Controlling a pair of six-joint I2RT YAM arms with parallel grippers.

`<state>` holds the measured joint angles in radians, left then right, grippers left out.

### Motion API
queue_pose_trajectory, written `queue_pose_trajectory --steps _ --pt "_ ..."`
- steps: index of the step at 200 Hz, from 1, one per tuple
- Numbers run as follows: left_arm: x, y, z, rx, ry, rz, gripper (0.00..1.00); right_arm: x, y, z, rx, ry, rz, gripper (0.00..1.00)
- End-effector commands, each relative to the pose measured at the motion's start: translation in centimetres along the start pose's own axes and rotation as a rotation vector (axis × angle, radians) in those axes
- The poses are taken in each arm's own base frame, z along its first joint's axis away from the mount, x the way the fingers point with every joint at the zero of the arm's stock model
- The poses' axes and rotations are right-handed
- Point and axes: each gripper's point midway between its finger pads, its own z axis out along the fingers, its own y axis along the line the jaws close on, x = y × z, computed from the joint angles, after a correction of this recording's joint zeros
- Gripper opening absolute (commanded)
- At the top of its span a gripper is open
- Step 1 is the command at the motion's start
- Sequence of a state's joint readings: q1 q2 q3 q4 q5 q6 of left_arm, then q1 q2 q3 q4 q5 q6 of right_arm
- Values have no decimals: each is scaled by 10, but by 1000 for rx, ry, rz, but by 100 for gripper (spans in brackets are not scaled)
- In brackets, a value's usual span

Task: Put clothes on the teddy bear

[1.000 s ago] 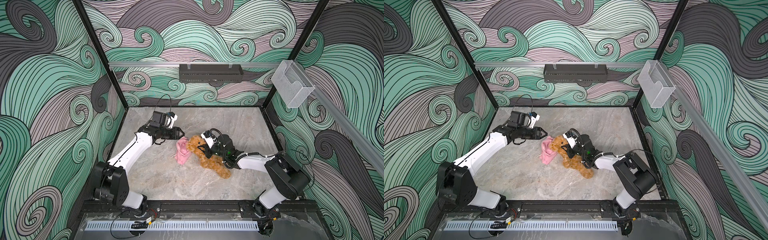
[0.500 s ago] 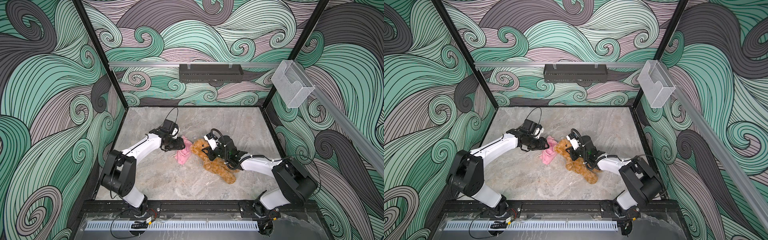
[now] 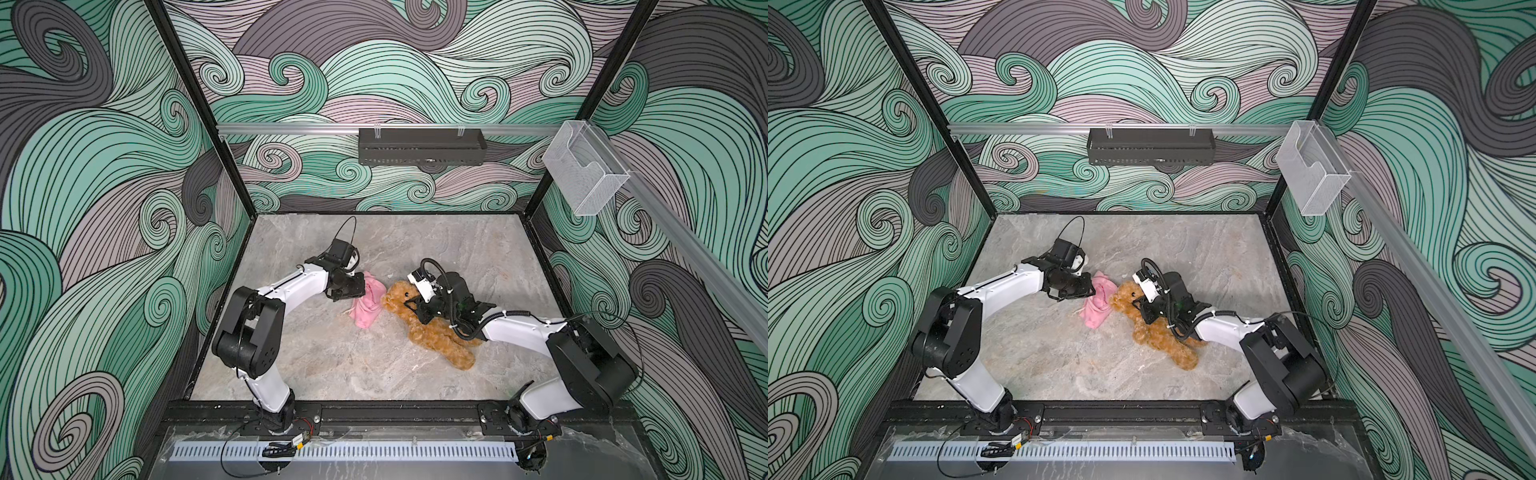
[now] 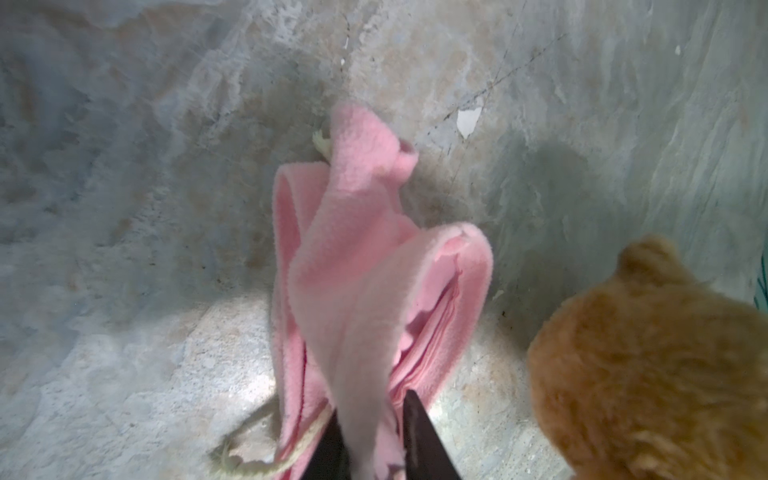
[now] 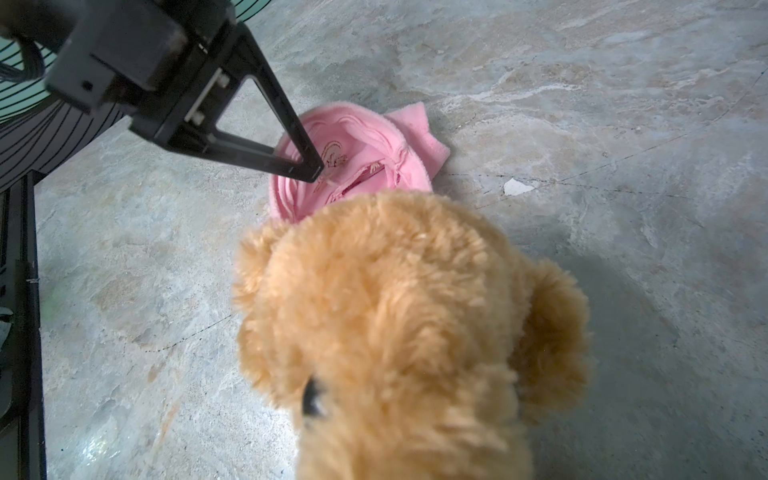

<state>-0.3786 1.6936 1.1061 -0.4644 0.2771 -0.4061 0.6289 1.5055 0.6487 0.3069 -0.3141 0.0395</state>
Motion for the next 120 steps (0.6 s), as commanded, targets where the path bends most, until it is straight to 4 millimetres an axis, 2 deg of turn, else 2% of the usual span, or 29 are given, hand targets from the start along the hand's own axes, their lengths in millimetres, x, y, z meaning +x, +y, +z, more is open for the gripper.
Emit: queue_pose_trajectory --steps 1,17,40,59,85,120 --pt "-22 -11 -4 50 -46 33 10 -11 6 -7 -26 1 -59 16" --pt "-28 -20 -11 76 -60 122 0 -13 15 -12 -69 25 -98 17" --pt "-30 -41 -23 158 -48 308 0 -19 44 -22 -232 43 -170 19" --pt "-24 -45 -27 177 2 402 0 -23 65 -29 -360 71 -203 19" --pt "-12 -51 -35 210 76 502 0 -26 74 -33 -433 81 -219 19" --pt "-10 -69 -57 281 129 612 0 -28 87 -38 -521 86 -208 19"
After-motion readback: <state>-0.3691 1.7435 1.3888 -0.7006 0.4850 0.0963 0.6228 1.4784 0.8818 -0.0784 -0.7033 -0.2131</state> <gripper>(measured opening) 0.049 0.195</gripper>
